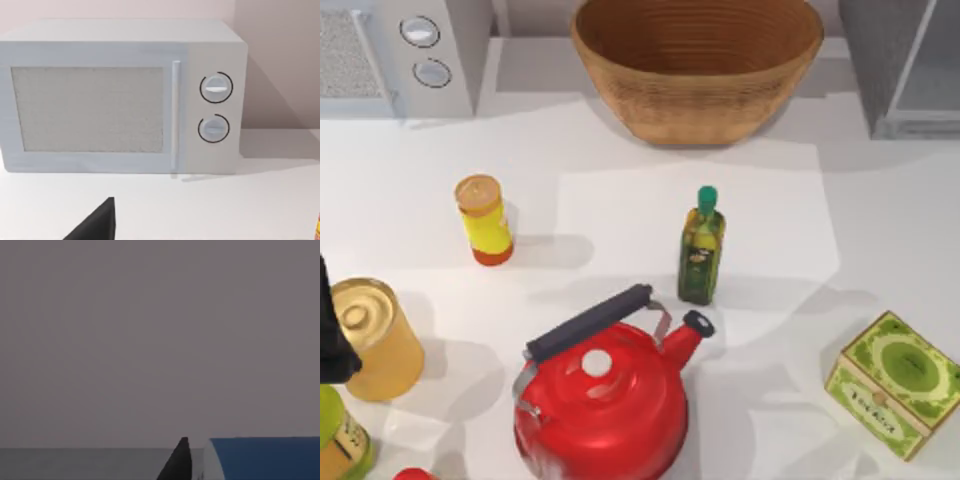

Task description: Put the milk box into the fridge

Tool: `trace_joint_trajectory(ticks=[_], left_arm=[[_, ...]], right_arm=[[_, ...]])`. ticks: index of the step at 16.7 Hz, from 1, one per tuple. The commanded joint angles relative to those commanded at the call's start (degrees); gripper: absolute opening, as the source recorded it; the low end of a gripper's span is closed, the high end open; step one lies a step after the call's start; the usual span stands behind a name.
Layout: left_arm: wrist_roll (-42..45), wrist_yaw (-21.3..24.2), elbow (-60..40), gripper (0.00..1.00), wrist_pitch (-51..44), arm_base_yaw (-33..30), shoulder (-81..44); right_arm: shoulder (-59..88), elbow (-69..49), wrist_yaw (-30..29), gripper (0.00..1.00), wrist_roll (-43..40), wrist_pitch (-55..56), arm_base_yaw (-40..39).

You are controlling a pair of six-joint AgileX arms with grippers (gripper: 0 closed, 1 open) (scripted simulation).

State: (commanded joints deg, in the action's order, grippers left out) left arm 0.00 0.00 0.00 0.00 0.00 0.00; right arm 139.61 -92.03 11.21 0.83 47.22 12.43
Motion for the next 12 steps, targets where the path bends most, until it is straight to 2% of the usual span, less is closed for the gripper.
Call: trace_joint_trajectory(ticks=[12], left_arm=[[0.0,0.0,0.0,1.00,0.0,0.0,0.0]], right_arm=[[0.0,0.0,0.0,0.98,0.0,0.0,0.0]])
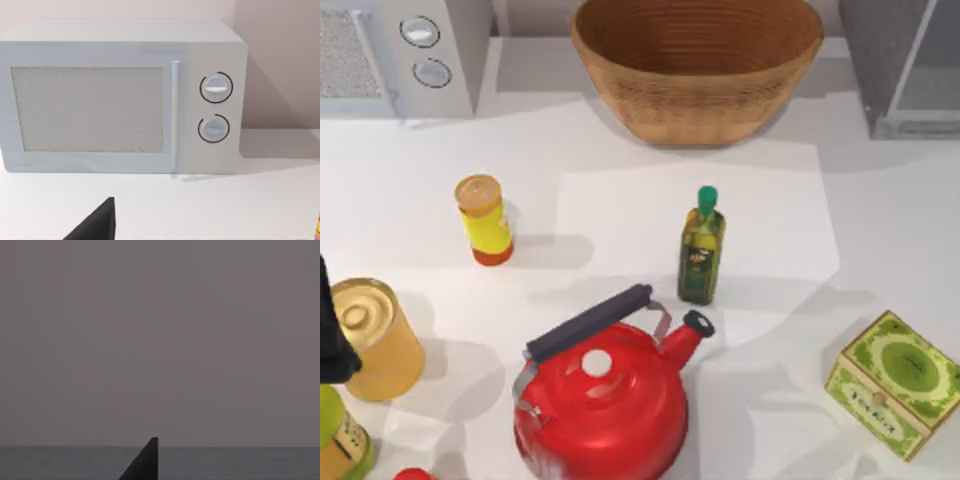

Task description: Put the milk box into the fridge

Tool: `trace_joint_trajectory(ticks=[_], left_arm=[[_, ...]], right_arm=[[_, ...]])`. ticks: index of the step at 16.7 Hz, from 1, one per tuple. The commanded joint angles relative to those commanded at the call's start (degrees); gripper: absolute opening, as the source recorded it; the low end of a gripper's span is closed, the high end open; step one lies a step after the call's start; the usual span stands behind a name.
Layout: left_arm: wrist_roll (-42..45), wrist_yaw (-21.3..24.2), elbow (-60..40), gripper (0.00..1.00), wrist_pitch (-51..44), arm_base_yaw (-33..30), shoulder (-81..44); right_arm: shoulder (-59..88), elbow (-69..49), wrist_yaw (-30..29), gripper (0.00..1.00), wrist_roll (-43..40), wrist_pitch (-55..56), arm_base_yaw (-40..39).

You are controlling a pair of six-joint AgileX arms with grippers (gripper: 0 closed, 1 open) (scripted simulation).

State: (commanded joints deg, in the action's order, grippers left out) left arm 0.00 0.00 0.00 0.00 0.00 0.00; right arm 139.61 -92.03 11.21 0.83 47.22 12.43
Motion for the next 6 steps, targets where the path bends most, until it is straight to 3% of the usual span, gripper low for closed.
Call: trace_joint_trajectory(ticks=[6], left_arm=[[0.0,0.0,0.0,1.00,0.0,0.0,0.0]], right_arm=[[0.0,0.0,0.0,1.00,0.0,0.0,0.0]])
